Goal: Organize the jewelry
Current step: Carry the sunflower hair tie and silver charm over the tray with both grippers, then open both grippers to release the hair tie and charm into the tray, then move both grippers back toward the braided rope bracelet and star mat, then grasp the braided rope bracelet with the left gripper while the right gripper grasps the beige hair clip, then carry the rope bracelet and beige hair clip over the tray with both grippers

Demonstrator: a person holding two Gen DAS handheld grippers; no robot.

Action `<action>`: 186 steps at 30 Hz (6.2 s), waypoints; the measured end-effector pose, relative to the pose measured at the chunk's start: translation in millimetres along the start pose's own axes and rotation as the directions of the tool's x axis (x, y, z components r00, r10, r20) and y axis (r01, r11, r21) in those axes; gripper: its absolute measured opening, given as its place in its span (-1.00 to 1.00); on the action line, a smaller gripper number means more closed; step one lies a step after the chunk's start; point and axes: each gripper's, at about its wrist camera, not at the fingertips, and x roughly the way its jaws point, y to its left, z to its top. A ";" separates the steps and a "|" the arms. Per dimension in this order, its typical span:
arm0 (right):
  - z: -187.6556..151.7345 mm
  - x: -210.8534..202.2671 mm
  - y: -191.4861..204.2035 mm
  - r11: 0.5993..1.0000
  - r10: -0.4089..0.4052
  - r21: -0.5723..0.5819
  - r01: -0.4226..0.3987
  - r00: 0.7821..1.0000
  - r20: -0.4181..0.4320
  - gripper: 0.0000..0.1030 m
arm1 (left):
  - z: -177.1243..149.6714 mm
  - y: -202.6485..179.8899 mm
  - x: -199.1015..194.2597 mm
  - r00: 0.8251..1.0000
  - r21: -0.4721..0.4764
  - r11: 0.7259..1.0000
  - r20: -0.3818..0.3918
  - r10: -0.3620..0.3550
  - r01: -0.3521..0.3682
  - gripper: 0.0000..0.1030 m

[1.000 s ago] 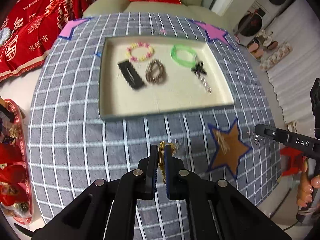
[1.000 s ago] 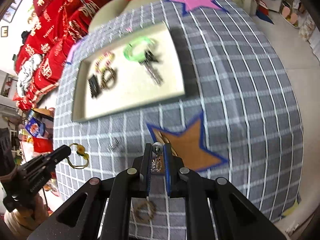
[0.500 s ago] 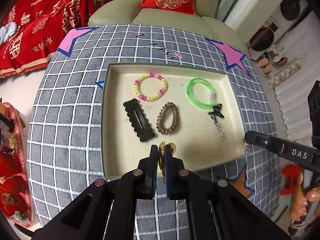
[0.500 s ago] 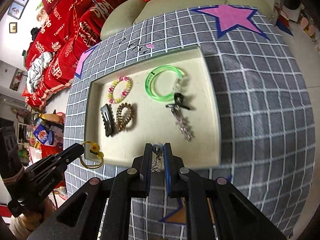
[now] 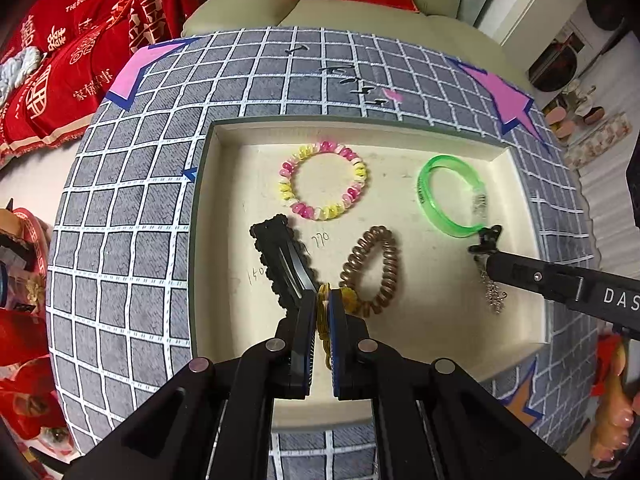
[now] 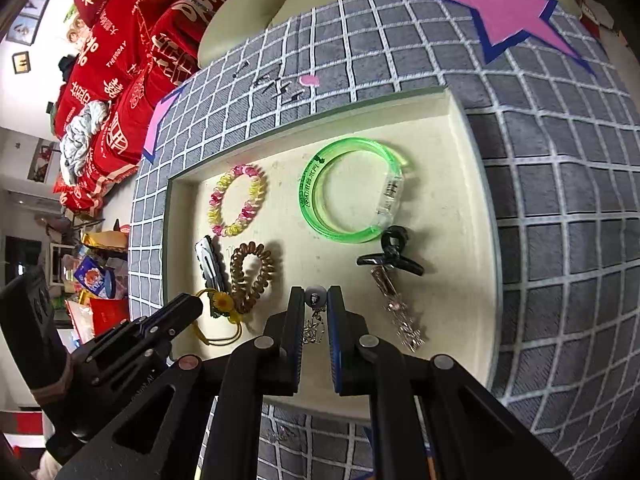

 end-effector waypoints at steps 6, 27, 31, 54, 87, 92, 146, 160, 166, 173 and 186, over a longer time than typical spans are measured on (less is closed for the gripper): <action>9.3 19.5 -4.4 1.000 -0.025 -0.001 0.025 0.999 -0.022 -0.77 | 2.4 -2.7 14.1 0.998 0.029 0.998 -0.014 0.061 -0.060 -0.71; 10.2 19.9 -2.6 0.999 -0.045 -0.023 0.044 0.999 -0.027 -0.05 | -2.0 -16.0 19.1 0.990 0.088 0.988 -0.057 0.129 -0.123 -0.71; 7.7 3.9 -0.8 1.000 -0.025 -0.018 0.024 1.000 -0.003 0.05 | -3.6 -18.4 14.0 0.990 0.093 0.988 -0.056 0.130 -0.124 -0.70; -56.9 -63.4 -21.4 0.998 -0.048 0.054 0.044 0.996 0.076 0.64 | -31.8 -22.6 -53.7 0.993 0.094 0.989 0.055 0.108 -0.113 1.00; -217.1 -87.4 -54.3 0.977 -0.161 0.143 0.160 0.987 -0.002 0.75 | -188.3 -28.6 -75.3 0.997 0.182 0.983 -0.073 0.007 0.006 1.00; -235.6 -81.7 -59.6 0.970 -0.186 0.151 0.189 0.982 -0.034 0.75 | -211.7 -28.9 -69.4 0.994 0.201 0.979 -0.112 -0.017 0.040 1.00; -141.3 29.7 17.6 0.879 -0.405 -0.254 0.402 0.913 0.043 -0.60 | -264.9 -122.1 -17.4 0.995 0.365 0.929 -0.098 -0.030 0.064 -0.73; -161.0 -12.9 -26.8 0.943 -0.306 -0.129 0.306 0.952 0.023 -0.61 | -243.2 -82.7 -30.2 0.972 0.182 0.963 -0.163 -0.167 0.196 -0.73; -179.2 -28.1 -37.0 0.960 -0.267 -0.089 0.267 0.964 0.011 -0.61 | -239.5 -77.2 -45.0 0.973 0.188 0.961 -0.149 -0.174 0.200 -0.73; -205.4 -51.9 -45.1 0.972 -0.235 -0.028 0.235 0.972 0.006 -0.61 | -237.3 -73.3 -66.6 0.979 0.202 0.962 -0.119 -0.164 0.186 -0.73; -209.3 -73.1 -40.4 0.976 -0.219 0.023 0.219 0.975 0.021 -0.61 | -217.4 -66.2 -89.7 0.987 0.200 0.967 -0.064 -0.150 0.160 -0.73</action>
